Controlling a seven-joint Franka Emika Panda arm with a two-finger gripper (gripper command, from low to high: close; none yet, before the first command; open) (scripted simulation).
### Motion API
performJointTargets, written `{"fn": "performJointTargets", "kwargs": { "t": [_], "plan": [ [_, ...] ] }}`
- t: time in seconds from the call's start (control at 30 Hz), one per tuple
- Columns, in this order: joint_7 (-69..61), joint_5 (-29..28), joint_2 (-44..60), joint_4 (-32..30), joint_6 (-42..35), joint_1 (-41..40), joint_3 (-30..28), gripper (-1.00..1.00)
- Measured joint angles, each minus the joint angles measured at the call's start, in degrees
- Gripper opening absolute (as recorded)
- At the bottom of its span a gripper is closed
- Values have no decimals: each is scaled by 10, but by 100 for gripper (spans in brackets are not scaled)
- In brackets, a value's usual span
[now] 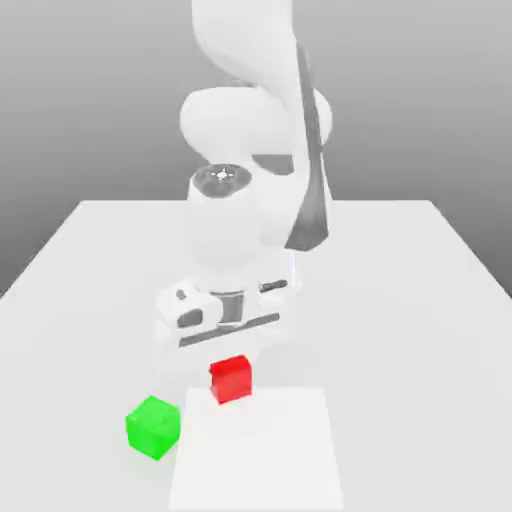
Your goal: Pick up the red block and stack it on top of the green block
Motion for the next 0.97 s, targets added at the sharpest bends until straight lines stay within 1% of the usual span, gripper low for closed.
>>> {"fn": "performJointTargets", "kwargs": {
  "t": [0.1,0.17,0.3,0.4,0.63,0.7,0.83,0.87,0.97],
  "plan": [
    [5,-10,-51,-8,-43,-3,1,-100],
    [11,-6,-72,-6,-67,-5,-1,-100],
    [46,14,-68,30,-98,-16,-11,-100],
    [83,20,-59,61,-119,-30,-20,-100],
    [189,2,-32,132,-165,-73,-45,-100],
    [194,8,-2,140,-143,-70,-51,-100],
    [173,41,78,146,-70,-76,-36,-100],
    [170,45,88,147,-61,-78,-34,100],
    [170,45,88,147,-61,-78,-34,100]
  ]
}}
